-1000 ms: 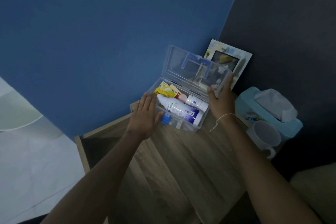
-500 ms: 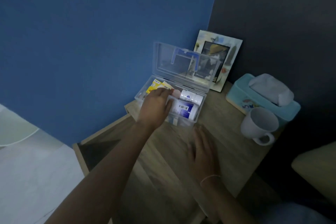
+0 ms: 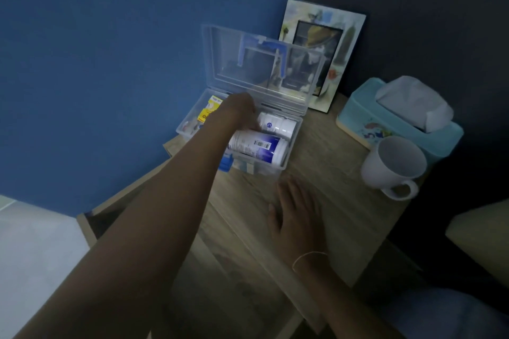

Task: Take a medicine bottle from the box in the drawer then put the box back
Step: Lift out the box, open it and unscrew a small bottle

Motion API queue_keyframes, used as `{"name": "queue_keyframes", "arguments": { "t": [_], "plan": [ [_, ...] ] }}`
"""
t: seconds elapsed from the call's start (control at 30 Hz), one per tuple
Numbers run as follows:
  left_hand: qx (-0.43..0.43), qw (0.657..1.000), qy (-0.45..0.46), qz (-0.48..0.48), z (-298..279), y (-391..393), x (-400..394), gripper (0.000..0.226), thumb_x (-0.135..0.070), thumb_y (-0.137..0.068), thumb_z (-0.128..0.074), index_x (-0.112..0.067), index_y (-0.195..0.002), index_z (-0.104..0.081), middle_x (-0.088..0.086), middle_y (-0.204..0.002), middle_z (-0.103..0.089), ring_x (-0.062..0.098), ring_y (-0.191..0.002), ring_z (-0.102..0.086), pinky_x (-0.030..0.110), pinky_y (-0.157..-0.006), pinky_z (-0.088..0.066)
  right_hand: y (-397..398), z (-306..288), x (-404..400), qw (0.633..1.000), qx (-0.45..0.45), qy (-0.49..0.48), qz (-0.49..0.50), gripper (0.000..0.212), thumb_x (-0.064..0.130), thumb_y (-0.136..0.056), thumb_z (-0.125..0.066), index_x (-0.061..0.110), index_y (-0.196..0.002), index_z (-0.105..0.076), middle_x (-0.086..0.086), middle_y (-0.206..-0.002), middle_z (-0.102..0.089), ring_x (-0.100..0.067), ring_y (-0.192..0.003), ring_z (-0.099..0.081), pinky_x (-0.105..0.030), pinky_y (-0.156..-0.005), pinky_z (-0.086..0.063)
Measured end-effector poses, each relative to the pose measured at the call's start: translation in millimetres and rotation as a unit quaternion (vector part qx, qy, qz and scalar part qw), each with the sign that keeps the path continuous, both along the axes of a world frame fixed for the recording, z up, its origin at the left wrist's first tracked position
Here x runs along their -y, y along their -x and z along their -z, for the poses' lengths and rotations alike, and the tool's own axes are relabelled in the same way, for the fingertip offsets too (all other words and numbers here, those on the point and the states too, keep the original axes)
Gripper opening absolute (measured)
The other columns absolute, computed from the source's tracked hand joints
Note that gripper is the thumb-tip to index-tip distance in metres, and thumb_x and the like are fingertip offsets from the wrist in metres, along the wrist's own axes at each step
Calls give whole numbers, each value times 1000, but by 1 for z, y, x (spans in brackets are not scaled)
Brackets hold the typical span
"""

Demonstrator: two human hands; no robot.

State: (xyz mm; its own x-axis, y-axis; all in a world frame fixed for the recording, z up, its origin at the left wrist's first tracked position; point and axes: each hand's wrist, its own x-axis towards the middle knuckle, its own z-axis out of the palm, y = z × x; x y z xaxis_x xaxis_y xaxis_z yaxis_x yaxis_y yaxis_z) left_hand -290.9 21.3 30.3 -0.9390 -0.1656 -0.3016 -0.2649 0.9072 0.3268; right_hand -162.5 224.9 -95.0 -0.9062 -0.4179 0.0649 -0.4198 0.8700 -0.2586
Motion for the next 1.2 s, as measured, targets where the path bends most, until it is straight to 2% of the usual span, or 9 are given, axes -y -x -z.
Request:
{"name": "queue_keyframes", "arguments": {
  "t": [0.23,0.4,0.63,0.83,0.93,1.0,1.07,1.13,1.2],
  "plan": [
    [49,998,24,29,-2,8,1,36,-25,-82,-65,-7,-112,-67,16,-115,-66,31,-105,-61,33,-86,-46,-2,-2,-1,1000,4,7,7,53,41,-96,-41,16,-143,-42,-8,-149,-46,-23,-138,-41,-43,-115,-29],
    [-51,998,-19,-33,0,-4,-1,26,-14,-74,-67,-7,-98,-72,16,-107,-70,32,-101,-63,29,-77,-44,-2,-1,-1,1000,16,5,2,55,44,-97,-33,18,-145,-37,-6,-152,-41,-22,-141,-35,-43,-116,-27],
    [-216,971,-58,-87,-14,-53,-14,34,-17,-78,-67,-6,-109,-59,22,-111,-60,36,-100,-58,30,-74,-39,-1,-5,-1,1000,25,-9,2,56,48,-96,-28,22,-146,-34,-2,-155,-37,-19,-144,-29,-39,-117,-23],
    [-258,954,-113,-102,-15,-144,-51,34,-25,-83,-62,-13,-114,-57,14,-105,-67,30,-93,-63,30,-73,-44,-5,-20,-3,998,37,48,12,53,42,-91,-43,21,-140,-44,-4,-150,-44,-24,-138,-37,-43,-112,-27],
    [-247,955,-138,-88,-7,-196,-68,30,-26,-85,-63,-13,-111,-56,11,-101,-68,24,-86,-64,26,-69,-44,-2,-29,-6,986,121,110,6,47,27,-88,-57,18,-134,-53,-3,-148,-45,-23,-139,-37,-41,-114,-29],
    [-244,954,-157,-76,-3,-226,-78,27,-25,-85,-64,-15,-109,-56,6,-102,-67,16,-85,-62,17,-67,-38,-7,-45,-5,922,241,298,59,31,11,-87,-62,9,-118,-65,-13,-131,-60,-27,-124,-54,-37,-103,-43],
    [-249,950,-176,-64,0,-247,-84,27,-22,-85,-65,-17,-110,-58,3,-108,-62,14,-90,-61,16,-74,-41,-21,-63,-3,808,335,466,135,21,8,-90,-60,6,-110,-68,-14,-112,-69,-25,-104,-65,-29,-88,-53],
    [-258,946,-188,-50,0,-262,-89,29,-20,-85,-65,-19,-113,-60,0,-114,-57,11,-93,-59,24,-84,-49,-41,-76,-5,696,437,547,158,20,14,-92,-59,6,-106,-70,-11,-94,-74,-21,-83,-70,-28,-72,-58],
    [-263,945,-192,-28,-2,-272,-92,31,-22,-85,-65,-21,-115,-59,-2,-114,-58,9,-96,-57,29,-88,-50,-63,-87,-8,617,533,562,143,23,28,-92,-59,11,-94,-76,-7,-82,-77,-14,-68,-72,-23,-56,-57]
  ]
}}
